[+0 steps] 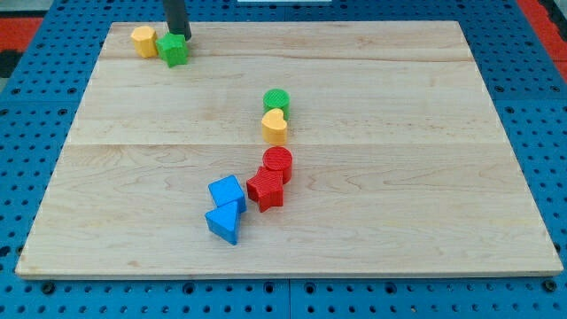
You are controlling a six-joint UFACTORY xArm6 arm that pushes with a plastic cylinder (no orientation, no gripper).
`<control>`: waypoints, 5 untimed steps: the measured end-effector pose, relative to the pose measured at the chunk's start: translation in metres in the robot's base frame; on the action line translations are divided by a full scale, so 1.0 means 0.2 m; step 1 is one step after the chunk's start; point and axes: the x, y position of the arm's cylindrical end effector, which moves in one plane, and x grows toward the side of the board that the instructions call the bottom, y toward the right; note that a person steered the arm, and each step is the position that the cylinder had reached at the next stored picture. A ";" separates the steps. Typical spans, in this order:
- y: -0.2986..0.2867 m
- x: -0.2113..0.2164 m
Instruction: Move the green star towards the green circle
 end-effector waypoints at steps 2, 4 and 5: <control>-0.04 0.03; -0.11 0.19; -0.36 0.23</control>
